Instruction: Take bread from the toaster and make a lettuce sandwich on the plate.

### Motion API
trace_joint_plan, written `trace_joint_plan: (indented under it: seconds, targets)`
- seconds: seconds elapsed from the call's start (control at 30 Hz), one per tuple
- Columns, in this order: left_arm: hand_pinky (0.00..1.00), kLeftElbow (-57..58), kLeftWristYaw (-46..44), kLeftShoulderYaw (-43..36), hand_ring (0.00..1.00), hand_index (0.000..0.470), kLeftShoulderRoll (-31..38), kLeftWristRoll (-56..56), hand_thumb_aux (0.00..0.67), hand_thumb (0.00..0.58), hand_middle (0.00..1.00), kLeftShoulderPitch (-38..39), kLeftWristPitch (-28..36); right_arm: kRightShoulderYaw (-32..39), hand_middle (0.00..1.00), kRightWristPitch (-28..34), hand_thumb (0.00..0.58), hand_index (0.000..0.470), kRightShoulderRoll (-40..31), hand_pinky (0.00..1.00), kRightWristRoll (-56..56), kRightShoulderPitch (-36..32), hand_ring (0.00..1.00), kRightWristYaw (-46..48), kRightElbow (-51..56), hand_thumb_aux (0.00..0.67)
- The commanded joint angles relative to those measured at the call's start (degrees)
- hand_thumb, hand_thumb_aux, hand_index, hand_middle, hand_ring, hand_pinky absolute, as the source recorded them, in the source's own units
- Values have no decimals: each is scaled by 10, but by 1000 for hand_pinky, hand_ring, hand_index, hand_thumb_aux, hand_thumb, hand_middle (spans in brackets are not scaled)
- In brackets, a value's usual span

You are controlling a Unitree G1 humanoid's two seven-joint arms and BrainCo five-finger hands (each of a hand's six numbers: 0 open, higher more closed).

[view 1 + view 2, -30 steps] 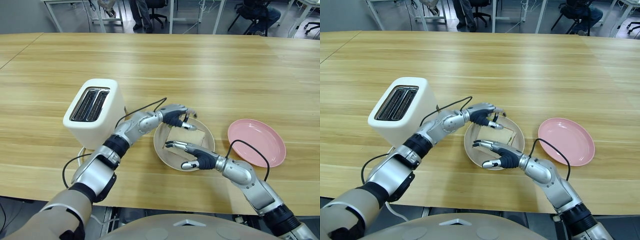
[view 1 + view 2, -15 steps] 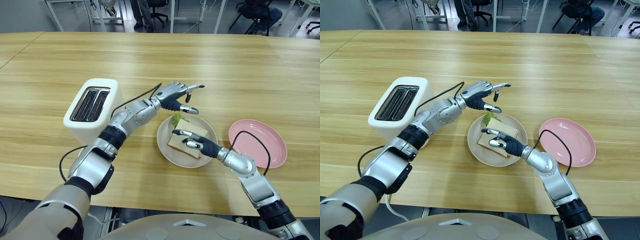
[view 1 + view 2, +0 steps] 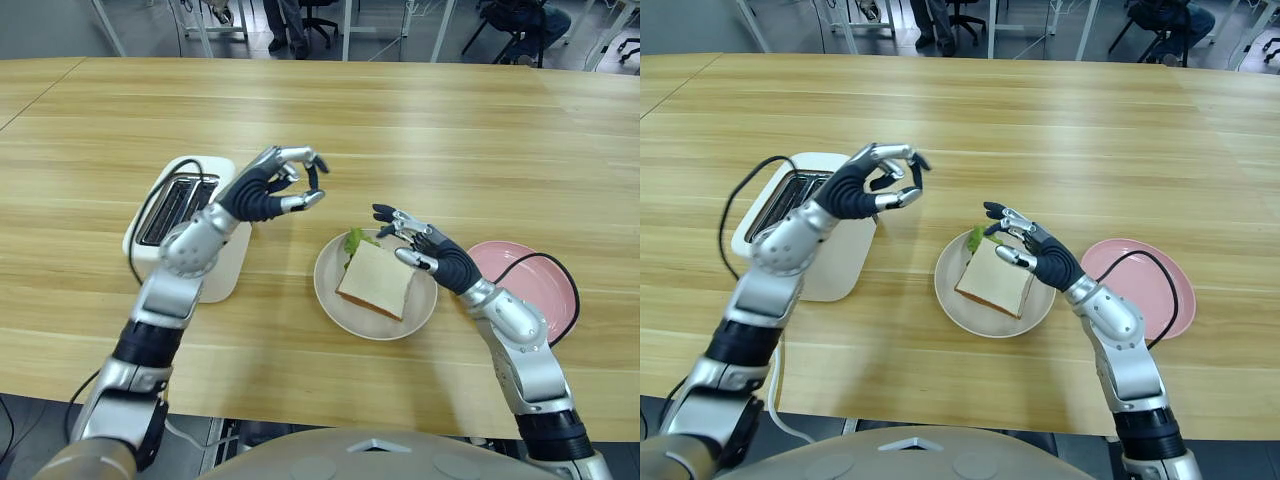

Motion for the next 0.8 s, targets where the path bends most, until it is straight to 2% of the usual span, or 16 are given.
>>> trace_joint_plan:
  seconds: [0.03,0.13,0.17,0.2,0.23,0.3,0.33,0.37,0.57,0.8]
  targets:
    - [1000,-114,-98,20,1000,460,68,-98,670,580,1000,108,21,17,0,30,580,460,-92,0,87,70,0,143,-72,670]
    - [1000,-146,-161,13,1000,460,130,-98,670,580,1000,195,24,21,59,8,580,460,-177,59,64,114,59,222,-73,670]
    - [1000,-149,-179,5,1000,460,148,-87,670,580,1000,222,24,22,239,0,580,460,-205,239,48,126,239,242,-67,670]
    - [1000,-152,-194,-7,1000,460,164,-73,670,580,1000,244,28,25,302,-12,580,460,-231,302,30,137,302,263,-61,670]
    - [1000,-153,-207,-21,1000,460,176,-53,670,580,1000,263,31,27,314,-29,580,460,-252,314,6,145,314,274,-53,670]
    - [1000,-154,-225,-50,1000,460,196,1,670,580,1000,283,49,34,616,-43,580,460,-284,616,-24,152,616,291,-49,670]
    - [1000,-151,-230,-62,1000,460,200,28,670,580,1000,287,55,37,878,-49,580,460,-294,878,-38,154,878,295,-46,670]
    - [1000,-147,-232,-77,1000,460,202,60,670,580,1000,287,62,42,1000,-58,580,460,-304,1000,-59,155,1000,299,-41,670]
    - [1000,-93,-228,-160,1000,460,169,232,670,580,1000,244,77,70,1000,-97,580,460,-304,1000,-190,129,1000,259,3,670]
    - [1000,14,-171,-242,1000,460,85,418,670,580,1000,155,77,129,1000,-139,580,460,-261,1000,-405,51,1000,147,82,670]
